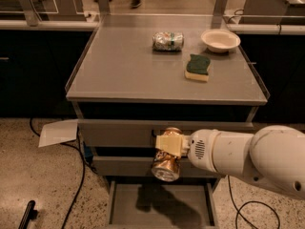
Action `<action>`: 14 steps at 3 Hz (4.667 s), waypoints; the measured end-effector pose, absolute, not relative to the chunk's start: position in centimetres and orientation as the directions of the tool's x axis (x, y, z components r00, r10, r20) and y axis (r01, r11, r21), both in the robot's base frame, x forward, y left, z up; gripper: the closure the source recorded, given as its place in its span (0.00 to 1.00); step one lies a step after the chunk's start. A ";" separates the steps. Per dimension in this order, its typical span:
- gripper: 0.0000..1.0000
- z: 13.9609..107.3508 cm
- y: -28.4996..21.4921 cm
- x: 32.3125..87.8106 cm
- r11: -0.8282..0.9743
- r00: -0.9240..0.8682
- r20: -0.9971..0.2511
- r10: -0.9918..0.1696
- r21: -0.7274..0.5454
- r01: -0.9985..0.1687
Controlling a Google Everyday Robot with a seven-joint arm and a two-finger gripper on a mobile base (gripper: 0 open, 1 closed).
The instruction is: Place orange can into bottom drawer
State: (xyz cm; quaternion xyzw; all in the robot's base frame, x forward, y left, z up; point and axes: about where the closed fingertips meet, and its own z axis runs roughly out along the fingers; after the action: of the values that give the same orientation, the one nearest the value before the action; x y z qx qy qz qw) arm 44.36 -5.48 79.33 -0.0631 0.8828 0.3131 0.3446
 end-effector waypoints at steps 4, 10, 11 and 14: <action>1.00 56.1 -11.4 43.6 0.842 -0.885 -0.338 0.321 0.529 0.103; 1.00 32.8 -11.7 50.8 0.751 -0.852 -0.078 0.518 0.518 0.409; 1.00 29.9 -12.0 51.3 0.706 -0.839 -0.010 0.544 0.546 0.451; 1.00 24.2 -10.7 51.8 0.602 -0.846 0.188 0.498 0.628 0.494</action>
Offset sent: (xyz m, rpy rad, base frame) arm -0.0105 -0.0608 -0.1855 -0.0094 0.3381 -0.2723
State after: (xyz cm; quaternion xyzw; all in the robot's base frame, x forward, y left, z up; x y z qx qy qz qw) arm 51.81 -10.71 24.20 0.2771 0.8950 0.3496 0.0030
